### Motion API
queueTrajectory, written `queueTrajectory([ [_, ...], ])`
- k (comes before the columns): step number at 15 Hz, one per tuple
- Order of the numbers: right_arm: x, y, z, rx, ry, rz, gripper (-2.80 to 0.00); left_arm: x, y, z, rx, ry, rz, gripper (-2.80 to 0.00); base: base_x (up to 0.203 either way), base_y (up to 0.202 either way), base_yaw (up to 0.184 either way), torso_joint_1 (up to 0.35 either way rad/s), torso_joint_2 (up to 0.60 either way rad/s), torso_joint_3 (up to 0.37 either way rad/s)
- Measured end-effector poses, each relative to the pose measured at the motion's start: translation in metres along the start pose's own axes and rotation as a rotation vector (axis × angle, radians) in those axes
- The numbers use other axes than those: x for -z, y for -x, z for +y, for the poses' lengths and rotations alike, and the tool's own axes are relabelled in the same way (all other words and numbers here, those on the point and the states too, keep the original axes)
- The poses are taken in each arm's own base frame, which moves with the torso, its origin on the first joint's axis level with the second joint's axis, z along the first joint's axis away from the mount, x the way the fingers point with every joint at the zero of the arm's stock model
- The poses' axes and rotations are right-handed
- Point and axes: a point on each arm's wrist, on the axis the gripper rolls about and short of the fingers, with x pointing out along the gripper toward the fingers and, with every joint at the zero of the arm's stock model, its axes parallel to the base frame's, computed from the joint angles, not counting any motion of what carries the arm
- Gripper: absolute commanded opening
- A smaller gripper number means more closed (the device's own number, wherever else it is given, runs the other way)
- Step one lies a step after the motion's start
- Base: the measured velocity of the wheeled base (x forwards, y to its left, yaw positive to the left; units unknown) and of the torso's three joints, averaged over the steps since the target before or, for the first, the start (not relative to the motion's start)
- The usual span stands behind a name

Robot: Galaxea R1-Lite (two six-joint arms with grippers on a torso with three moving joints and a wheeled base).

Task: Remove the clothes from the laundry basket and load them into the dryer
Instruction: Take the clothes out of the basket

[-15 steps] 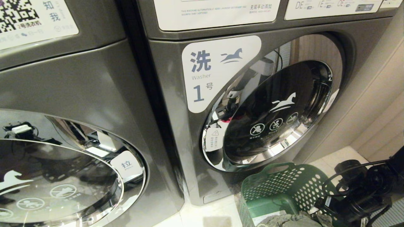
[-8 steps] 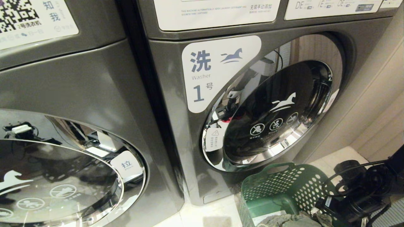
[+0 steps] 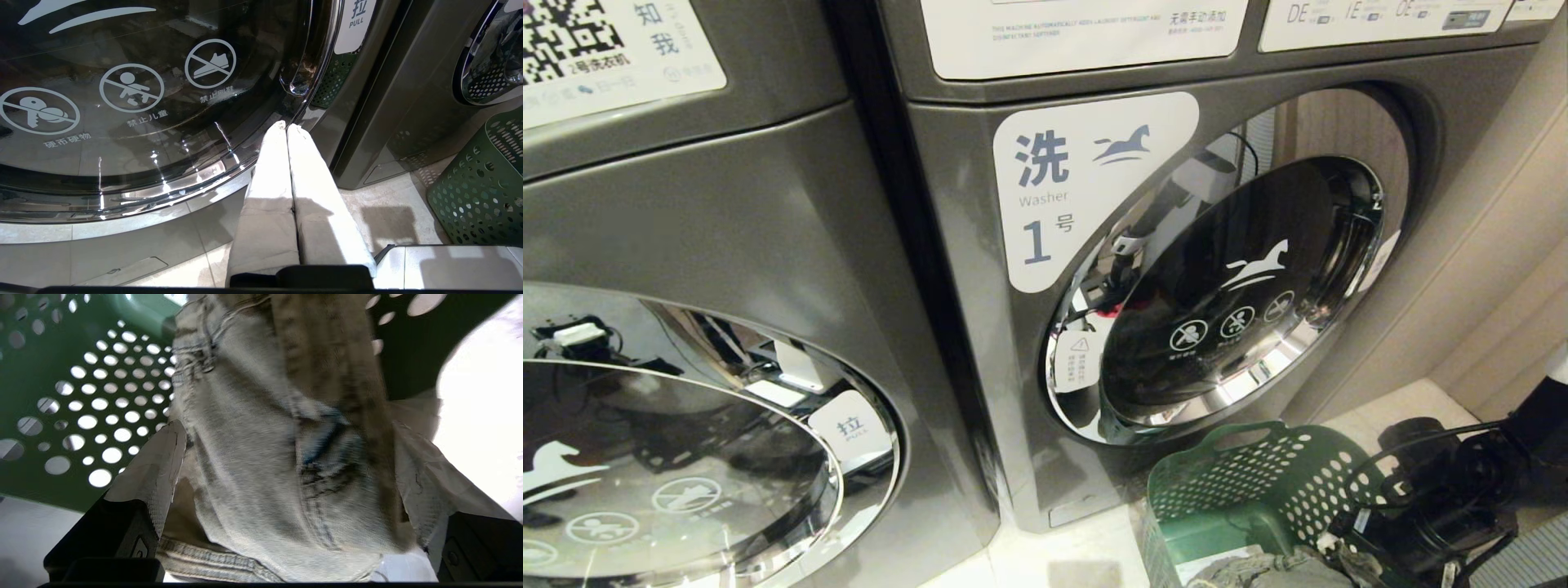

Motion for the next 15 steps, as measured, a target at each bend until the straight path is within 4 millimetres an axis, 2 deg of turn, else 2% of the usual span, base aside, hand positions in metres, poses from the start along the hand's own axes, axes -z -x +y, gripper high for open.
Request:
queueTrajectory([
  [7,-0.002,-0.004,0.004,-0.079,0.007,0.069,0.00,0.000,0.000,0.000,0.000,0.000,0.001,-2.80,0.000,0.000,0.000,0.000,0.00,0.000],
  [15,-0.003,-0.011,-0.005,-0.131,0.085,0.137,0.00,0.000,0.000,0.000,0.000,0.000,0.001,-2.80,0.000,0.000,0.000,0.000,0.00,0.000],
])
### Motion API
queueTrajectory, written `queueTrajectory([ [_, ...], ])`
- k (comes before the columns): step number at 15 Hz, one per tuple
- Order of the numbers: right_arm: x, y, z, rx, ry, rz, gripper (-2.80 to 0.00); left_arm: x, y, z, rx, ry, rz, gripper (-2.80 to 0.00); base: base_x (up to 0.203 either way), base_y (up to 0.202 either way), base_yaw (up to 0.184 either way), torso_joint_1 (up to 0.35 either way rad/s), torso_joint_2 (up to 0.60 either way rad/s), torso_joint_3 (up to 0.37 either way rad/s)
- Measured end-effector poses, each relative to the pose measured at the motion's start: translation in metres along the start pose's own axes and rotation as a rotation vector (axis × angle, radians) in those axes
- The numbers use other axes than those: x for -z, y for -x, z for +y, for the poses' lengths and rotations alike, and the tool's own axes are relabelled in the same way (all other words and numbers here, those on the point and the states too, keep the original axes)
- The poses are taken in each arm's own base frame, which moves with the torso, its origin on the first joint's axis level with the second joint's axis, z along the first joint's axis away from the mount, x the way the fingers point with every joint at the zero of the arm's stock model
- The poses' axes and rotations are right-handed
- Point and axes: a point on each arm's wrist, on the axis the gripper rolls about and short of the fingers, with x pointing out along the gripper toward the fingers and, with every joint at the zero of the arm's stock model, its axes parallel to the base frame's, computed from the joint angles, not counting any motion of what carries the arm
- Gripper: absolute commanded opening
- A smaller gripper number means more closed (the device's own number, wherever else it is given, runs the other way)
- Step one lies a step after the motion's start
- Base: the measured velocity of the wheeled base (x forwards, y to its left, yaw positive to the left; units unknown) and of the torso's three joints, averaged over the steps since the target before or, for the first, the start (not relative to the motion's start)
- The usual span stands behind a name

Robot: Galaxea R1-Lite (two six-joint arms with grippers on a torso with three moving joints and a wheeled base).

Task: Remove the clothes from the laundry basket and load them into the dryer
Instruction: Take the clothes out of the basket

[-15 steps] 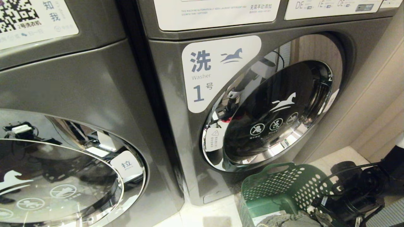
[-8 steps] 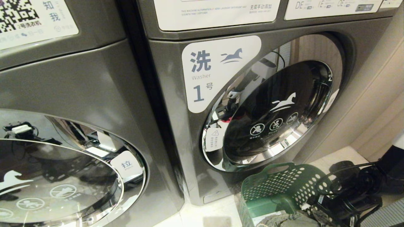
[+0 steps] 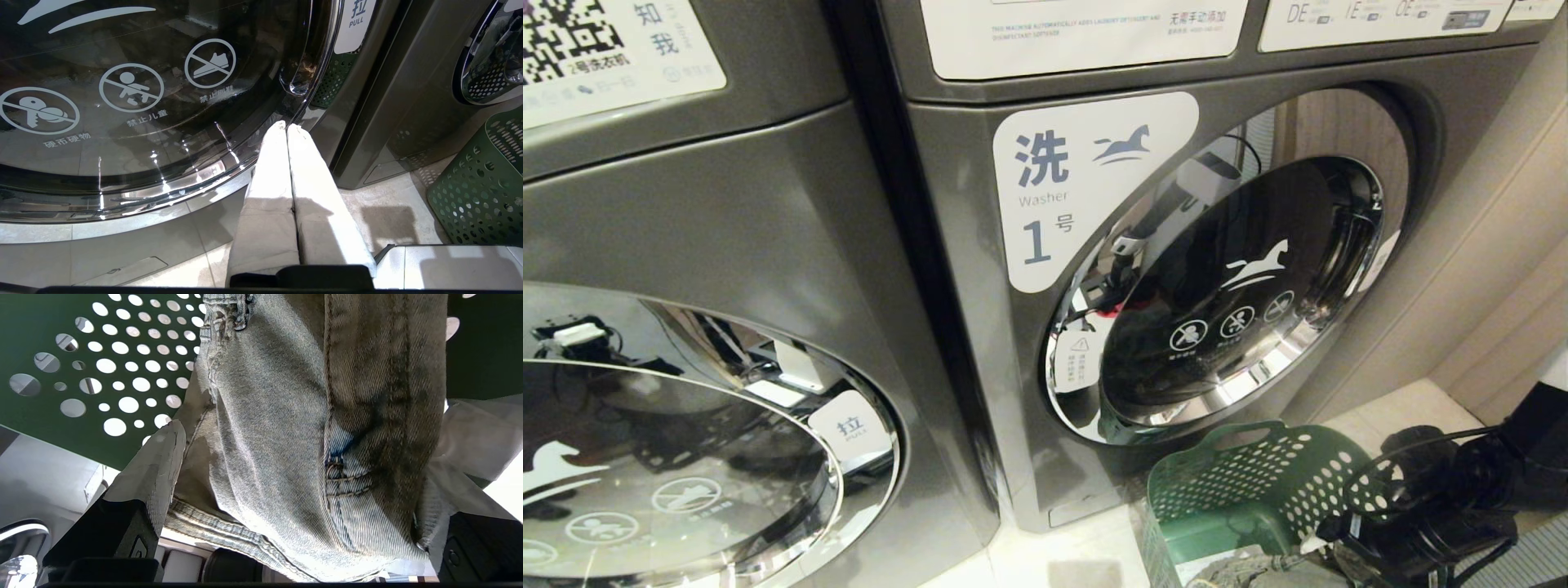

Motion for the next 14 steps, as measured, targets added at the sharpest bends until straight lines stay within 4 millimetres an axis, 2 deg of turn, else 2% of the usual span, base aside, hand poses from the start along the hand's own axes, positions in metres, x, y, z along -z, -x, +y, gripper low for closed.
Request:
queueTrajectory([
  [2,0.000,-0.002,-0.002,0.004,-0.001,0.007,0.00,0.000,0.000,0.000,0.000,0.000,0.000,-2.80,0.000,0.000,0.000,0.000,0.00,0.000],
  [3,0.001,-0.002,-0.003,0.006,-0.001,0.010,-2.80,0.000,0.000,0.000,0.000,0.000,0.000,-2.80,0.000,0.000,0.000,0.000,0.00,0.000],
  [10,0.011,-0.003,-0.009,0.030,0.092,0.039,-2.80,0.000,0.000,0.000,-0.001,0.000,0.000,-2.80,0.000,0.000,0.000,0.000,0.00,0.000],
  [14,0.017,0.010,-0.009,0.026,0.093,0.031,-2.80,0.000,0.000,0.000,0.000,0.000,0.000,-2.80,0.000,0.000,0.000,0.000,0.00,0.000],
])
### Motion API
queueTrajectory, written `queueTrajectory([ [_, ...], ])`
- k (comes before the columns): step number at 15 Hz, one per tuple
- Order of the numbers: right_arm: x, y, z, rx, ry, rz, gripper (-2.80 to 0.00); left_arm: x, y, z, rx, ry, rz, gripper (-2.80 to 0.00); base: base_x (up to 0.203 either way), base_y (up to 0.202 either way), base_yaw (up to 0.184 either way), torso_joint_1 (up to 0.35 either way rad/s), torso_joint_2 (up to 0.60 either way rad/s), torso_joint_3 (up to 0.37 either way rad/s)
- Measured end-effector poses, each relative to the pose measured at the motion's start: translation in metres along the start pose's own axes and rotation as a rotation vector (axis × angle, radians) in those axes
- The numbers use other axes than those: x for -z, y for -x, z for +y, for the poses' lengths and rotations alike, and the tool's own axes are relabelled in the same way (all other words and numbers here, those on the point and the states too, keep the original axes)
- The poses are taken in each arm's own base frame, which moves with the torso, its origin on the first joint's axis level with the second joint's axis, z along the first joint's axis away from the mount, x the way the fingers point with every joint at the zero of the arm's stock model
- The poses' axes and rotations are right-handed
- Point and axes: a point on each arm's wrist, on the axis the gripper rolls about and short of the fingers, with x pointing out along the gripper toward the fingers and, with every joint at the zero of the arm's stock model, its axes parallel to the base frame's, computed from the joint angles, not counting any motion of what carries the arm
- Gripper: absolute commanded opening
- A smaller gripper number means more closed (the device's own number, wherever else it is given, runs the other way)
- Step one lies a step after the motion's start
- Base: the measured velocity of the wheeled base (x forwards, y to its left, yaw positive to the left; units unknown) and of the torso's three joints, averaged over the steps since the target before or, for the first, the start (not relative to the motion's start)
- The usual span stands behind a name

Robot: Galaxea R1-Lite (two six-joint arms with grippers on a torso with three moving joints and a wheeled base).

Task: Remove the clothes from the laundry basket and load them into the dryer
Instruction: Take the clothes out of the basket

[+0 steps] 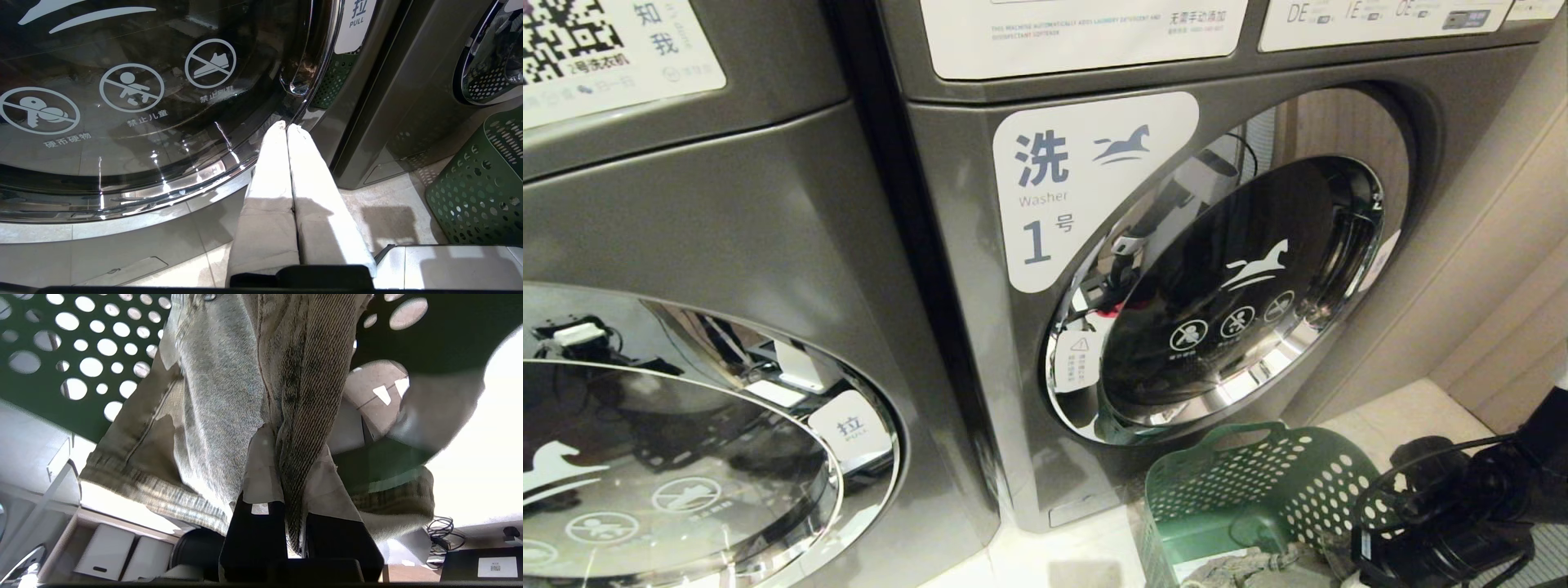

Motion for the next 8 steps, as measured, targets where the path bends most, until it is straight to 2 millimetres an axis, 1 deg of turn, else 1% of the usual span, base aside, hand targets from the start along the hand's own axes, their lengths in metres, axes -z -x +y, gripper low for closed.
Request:
queueTrajectory([
  [2,0.005,0.014,0.002,-0.009,0.005,-0.023,-2.80,0.000,0.000,0.000,0.000,0.000,0.000,-2.80,0.000,0.000,0.000,0.000,0.00,0.000],
  [4,0.012,0.036,0.006,-0.034,0.026,-0.083,-2.80,0.000,0.000,0.000,0.000,0.000,0.000,-2.80,0.000,0.000,0.000,0.000,0.00,0.000],
  [6,0.026,0.064,0.009,-0.050,0.086,-0.181,-2.80,0.000,0.000,0.000,0.000,0.000,0.000,-2.80,0.000,0.000,0.000,0.000,0.00,0.000],
  [8,0.046,0.094,0.010,-0.051,0.221,-0.317,-2.80,0.000,0.000,0.000,0.000,0.000,0.000,-2.80,0.000,0.000,0.000,0.000,0.00,0.000],
])
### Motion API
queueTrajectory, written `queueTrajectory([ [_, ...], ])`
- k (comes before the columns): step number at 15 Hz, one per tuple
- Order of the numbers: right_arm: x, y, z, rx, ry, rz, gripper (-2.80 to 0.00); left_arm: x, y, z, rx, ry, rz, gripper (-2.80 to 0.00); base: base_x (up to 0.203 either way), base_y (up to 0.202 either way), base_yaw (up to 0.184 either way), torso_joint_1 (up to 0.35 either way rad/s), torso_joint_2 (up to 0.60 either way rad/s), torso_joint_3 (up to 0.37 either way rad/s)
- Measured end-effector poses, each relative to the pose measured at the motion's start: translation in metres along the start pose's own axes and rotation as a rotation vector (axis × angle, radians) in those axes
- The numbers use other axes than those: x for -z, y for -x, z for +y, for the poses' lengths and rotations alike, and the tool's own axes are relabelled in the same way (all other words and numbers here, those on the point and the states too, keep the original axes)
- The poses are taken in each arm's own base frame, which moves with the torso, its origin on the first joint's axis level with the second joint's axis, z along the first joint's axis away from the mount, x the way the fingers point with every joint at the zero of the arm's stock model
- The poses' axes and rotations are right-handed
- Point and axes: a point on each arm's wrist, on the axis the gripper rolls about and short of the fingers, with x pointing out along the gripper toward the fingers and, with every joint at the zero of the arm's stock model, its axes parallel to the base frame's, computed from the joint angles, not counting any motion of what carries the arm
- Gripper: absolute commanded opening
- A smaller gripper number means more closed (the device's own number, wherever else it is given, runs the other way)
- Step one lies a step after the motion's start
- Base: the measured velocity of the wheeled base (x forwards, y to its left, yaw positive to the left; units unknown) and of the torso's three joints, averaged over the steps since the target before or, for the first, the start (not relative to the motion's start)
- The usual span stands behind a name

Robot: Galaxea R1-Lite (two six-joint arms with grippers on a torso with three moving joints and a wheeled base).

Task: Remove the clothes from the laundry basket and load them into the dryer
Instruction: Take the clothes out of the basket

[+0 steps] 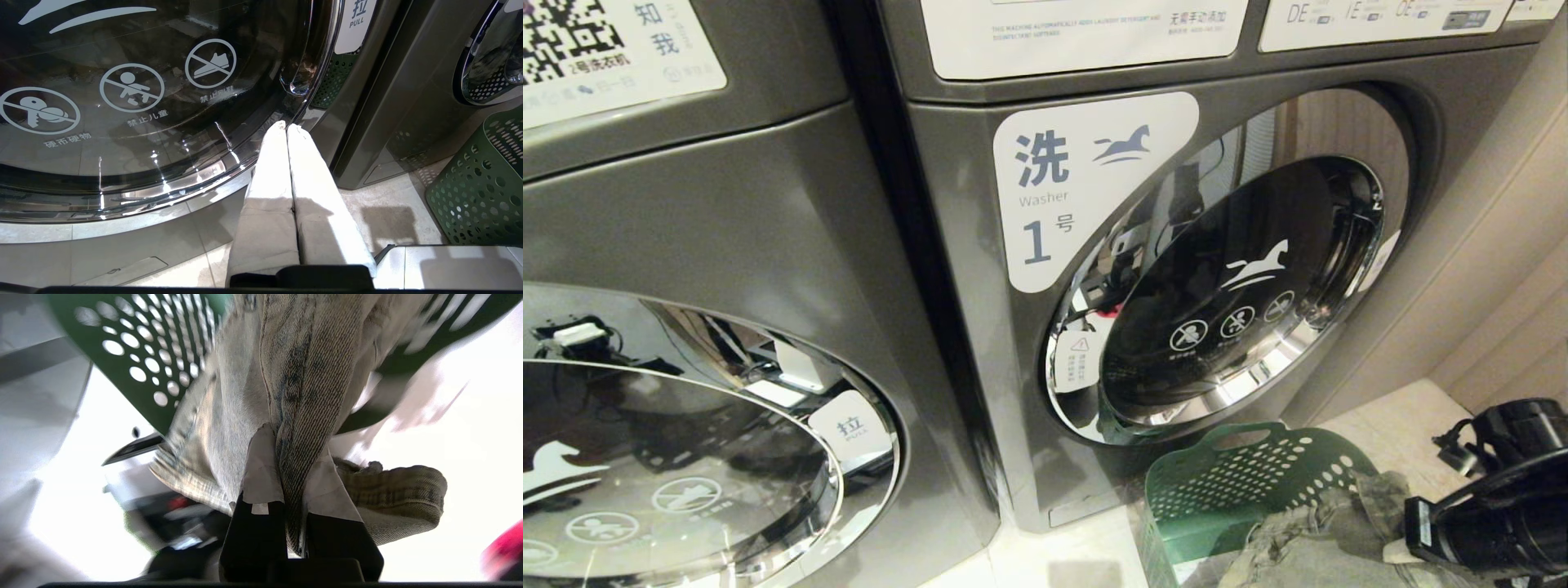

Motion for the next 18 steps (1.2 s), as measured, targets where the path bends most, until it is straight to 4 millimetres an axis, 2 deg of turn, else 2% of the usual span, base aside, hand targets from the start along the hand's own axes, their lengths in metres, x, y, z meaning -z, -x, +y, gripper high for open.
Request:
queueTrajectory([
  [3,0.009,0.051,0.009,0.007,0.273,-0.298,-2.80,0.000,0.000,0.000,0.000,0.000,0.000,-2.80,0.000,0.000,0.000,0.000,0.00,0.000],
  [6,0.014,0.103,0.019,0.038,0.413,-0.613,-2.80,0.000,0.000,0.000,0.000,0.000,0.000,-2.80,0.000,0.000,0.000,0.000,0.00,0.000],
  [9,0.044,0.140,0.019,0.047,0.488,-0.818,-2.80,0.000,0.000,0.000,0.000,0.000,0.000,-2.80,0.000,0.000,0.000,0.000,0.00,0.000],
  [11,0.078,0.144,0.010,0.050,0.555,-0.881,-2.80,0.000,0.000,0.000,0.000,0.000,0.000,-2.80,0.000,0.000,0.000,0.000,0.00,0.000],
  [14,0.133,0.123,-0.012,0.043,0.649,-0.900,-2.80,0.000,0.000,0.000,0.000,0.000,0.000,-2.80,0.000,0.000,0.000,0.000,0.00,0.000],
  [16,0.160,0.111,-0.025,0.040,0.682,-0.905,-2.80,0.000,0.000,0.000,0.000,0.001,0.000,-2.80,0.000,0.000,0.000,0.000,0.00,0.000],
  [18,0.177,0.100,-0.034,0.045,0.700,-0.863,-2.80,0.000,0.000,0.000,0.000,0.002,0.000,-2.80,0.000,0.000,0.000,0.000,0.00,0.000],
])
